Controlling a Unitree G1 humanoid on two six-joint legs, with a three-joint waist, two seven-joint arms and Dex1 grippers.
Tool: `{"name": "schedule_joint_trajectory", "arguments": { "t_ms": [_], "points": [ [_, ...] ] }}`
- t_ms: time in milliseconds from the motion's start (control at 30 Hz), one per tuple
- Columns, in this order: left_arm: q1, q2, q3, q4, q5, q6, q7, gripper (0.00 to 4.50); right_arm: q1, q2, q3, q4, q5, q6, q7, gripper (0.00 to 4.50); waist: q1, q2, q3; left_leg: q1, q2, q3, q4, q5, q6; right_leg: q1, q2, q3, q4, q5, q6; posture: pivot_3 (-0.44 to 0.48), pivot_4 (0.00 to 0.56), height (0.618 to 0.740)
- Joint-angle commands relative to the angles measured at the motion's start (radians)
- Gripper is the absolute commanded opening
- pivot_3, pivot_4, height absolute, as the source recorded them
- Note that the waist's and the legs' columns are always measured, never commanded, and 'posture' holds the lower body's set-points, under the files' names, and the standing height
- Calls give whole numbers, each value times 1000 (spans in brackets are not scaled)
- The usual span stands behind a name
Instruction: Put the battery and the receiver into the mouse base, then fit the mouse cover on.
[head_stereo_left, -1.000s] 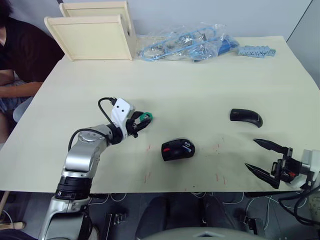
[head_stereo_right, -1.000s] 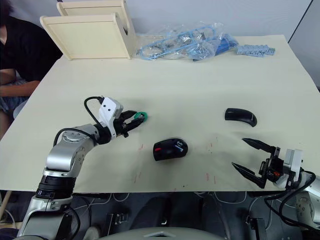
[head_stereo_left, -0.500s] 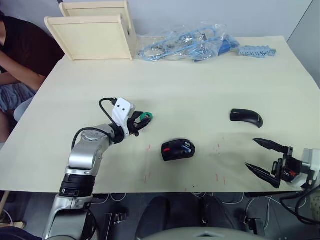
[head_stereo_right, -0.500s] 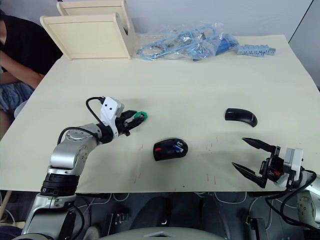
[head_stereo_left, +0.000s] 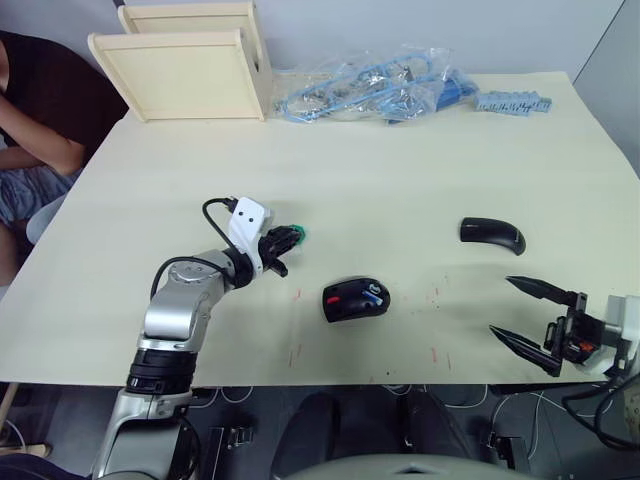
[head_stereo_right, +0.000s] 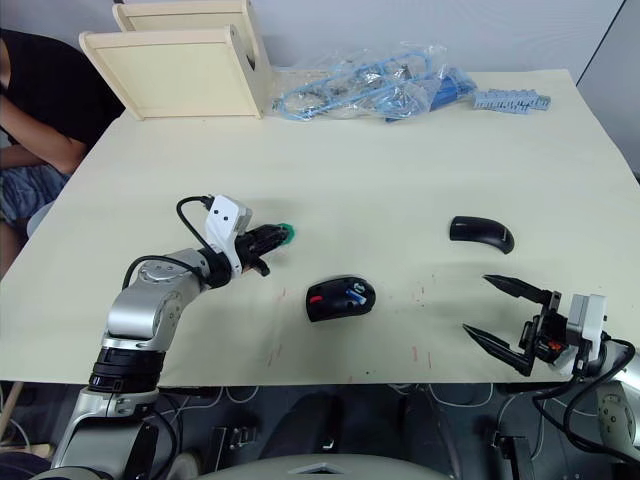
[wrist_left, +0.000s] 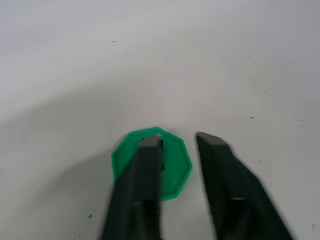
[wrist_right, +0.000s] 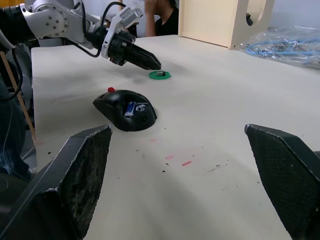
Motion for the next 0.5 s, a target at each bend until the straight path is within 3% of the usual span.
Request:
{"name": "schedule_joint_trajectory", "arguments": {
  "t_ms": [33,500],
  "points": [
    [-2,5,15,-23,-1,1,8,1245,4,-10,-36,-36,19,0,-2,4500,0,0,0,0,0,0,0,0,0,0,0,0,0,0,0,0,150,740],
    [2,2,26,-27,-2,-12,29,1245,8,-13,-37,-30,17,-3,8,4500,0,0,0,0,0,0,0,0,0,0,0,0,0,0,0,0,150,740]
  ]
}}
